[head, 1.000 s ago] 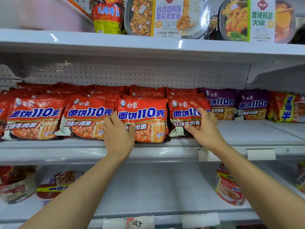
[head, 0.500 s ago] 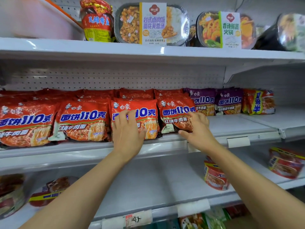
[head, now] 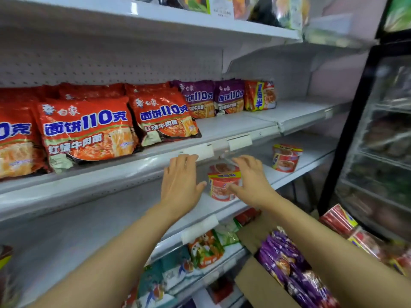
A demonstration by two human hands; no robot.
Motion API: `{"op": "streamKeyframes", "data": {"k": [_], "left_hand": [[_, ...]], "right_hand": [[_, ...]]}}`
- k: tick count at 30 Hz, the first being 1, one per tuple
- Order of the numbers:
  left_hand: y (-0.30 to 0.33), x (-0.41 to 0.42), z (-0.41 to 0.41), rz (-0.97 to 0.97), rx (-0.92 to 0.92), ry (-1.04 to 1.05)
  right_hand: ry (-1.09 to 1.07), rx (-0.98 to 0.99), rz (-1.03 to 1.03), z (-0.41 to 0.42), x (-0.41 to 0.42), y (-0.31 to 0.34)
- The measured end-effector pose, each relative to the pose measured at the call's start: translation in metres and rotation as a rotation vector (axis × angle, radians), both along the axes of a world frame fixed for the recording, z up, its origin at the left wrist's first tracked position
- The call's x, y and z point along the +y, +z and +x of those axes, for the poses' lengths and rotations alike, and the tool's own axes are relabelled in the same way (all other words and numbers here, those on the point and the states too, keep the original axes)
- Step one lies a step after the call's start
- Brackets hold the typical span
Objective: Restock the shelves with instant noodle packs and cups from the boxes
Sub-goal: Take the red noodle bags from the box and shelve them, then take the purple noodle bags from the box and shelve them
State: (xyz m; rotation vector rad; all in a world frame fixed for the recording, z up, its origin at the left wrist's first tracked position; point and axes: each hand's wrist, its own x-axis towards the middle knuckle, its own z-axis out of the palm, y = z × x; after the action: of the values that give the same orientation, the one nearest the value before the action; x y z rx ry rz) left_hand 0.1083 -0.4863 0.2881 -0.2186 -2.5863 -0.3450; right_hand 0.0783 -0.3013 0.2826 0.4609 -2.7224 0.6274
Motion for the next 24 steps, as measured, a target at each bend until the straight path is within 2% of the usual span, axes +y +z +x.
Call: {"op": "streamKeyframes", "data": {"k": [5, 12, 24], "left_hand": [[-0.044, 0.057, -0.014, -0.006, -0.211, -0.087], [-0.105, 0.153, -0.034, -0.054, -0.408, -0.19], [-0.204, 0.302, -0.067, -0.13, -0.639, -0.275]], "right_hand": [[-0.109, -0.095, 0.032, 0.004, 0.067, -0.044], [-0.267, -0.273, 0.026, 0.011, 0.17, -0.108], [-0.452, -0.568, -0.066, 0.013, 0.33, -0.208]]}}
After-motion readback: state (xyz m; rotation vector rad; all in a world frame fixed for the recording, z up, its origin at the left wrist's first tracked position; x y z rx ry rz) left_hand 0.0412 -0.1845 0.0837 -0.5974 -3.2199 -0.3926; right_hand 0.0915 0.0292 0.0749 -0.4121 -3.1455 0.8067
